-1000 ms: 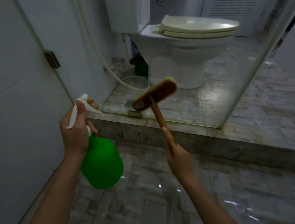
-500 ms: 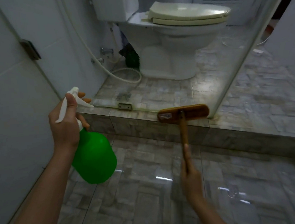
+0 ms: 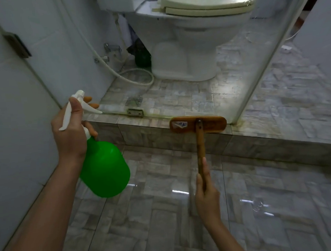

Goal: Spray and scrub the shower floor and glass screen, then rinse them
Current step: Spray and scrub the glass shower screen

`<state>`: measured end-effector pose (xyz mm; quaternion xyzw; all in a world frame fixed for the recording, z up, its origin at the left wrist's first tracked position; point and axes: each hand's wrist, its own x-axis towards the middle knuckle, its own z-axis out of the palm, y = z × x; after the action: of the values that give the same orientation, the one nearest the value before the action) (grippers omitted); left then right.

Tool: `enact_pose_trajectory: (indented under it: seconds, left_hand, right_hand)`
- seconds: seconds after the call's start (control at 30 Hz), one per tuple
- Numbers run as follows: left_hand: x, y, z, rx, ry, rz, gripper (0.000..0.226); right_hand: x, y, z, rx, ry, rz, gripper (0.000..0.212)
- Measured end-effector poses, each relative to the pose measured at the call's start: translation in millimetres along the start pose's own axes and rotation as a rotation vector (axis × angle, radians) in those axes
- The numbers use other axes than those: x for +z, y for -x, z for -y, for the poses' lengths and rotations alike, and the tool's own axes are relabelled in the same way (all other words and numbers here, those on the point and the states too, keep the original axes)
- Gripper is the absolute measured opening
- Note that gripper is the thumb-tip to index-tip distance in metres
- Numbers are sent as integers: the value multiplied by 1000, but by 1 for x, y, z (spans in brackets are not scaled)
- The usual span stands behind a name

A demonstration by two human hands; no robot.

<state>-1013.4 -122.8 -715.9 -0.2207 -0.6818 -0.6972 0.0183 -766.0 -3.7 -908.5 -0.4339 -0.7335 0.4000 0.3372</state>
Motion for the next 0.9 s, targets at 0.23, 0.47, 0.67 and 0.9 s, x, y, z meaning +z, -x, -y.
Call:
enact_pose_trajectory:
  seconds: [0.23,0.47,0.67,0.9]
  left_hand:
    - [-6,-5,0,7,32,-45,34]
    - [-25,-5,-3,13,-35,-65,39]
    - [-30,3,4,-24,-107,-113,33]
    - [-41,20,39,-127,-288,-138,26]
  right_hand:
    - [114,13,55,26,-84,180,65]
    - [111,14,69,-16,-82,340,62]
    - [66,13,63,107,-219,82,55]
    - [66,12,95,203,-241,91,57]
